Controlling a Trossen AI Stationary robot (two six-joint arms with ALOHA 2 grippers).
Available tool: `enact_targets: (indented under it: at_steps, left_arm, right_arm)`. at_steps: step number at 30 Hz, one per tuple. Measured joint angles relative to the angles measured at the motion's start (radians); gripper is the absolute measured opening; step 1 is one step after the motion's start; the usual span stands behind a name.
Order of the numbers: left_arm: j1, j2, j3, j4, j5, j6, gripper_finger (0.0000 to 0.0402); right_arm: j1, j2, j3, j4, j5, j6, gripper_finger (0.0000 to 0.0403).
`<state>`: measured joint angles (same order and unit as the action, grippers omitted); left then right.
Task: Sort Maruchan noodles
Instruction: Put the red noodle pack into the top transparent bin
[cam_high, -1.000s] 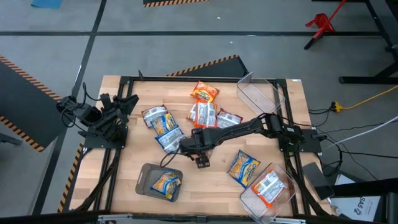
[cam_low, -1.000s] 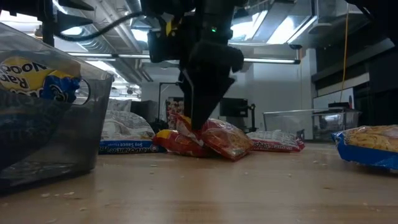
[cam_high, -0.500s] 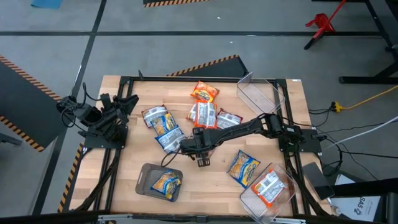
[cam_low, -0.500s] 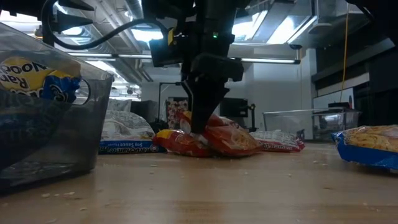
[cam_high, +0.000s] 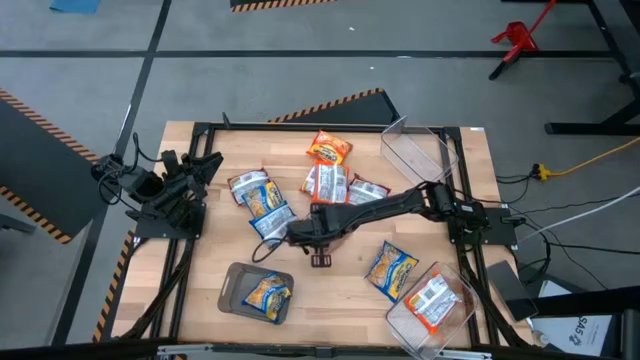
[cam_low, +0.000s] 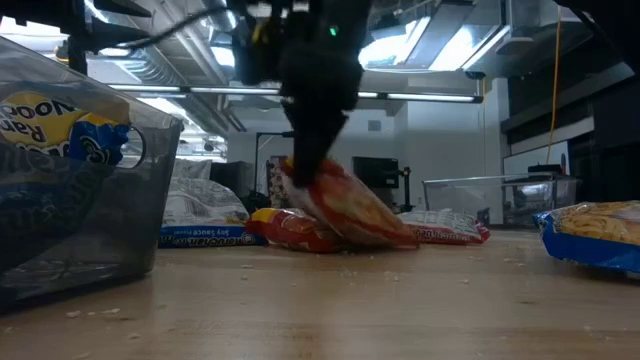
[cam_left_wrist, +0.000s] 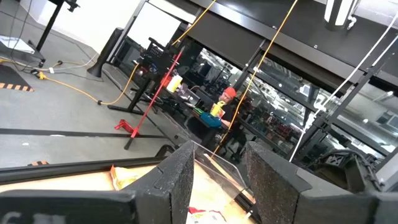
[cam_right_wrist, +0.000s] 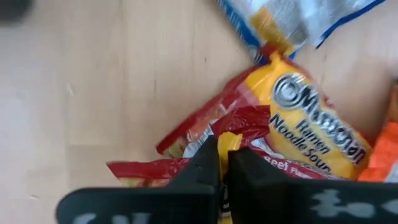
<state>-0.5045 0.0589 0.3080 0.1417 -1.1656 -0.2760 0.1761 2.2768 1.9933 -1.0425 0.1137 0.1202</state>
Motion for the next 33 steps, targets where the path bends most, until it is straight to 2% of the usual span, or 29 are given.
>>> enact_targets:
  at_steps: [7, 15, 22, 33]
  left_arm:
    - [0.0, 0.0, 0.0, 0.0, 0.009, 0.0, 0.014]
    - [0.0, 0.0, 0.0, 0.0, 0.009, -0.002, 0.014]
    - [0.0, 0.0, 0.0, 0.0, 0.058, -0.002, 0.014]
    - [0.0, 0.0, 0.001, -0.019, 0.117, -0.001, 0.014]
  right_arm:
    - [-0.009, 0.0, 0.167, -0.109, 0.029, 0.112, 0.0]
    - [-0.058, -0.001, 0.364, -0.291, 0.154, 0.284, 0.0]
    - [-0.151, -0.081, 0.339, -0.419, 0.264, 0.48, 0.0]
    - [-0.362, -0.145, 0.339, -0.528, 0.315, 0.499, 0.0]
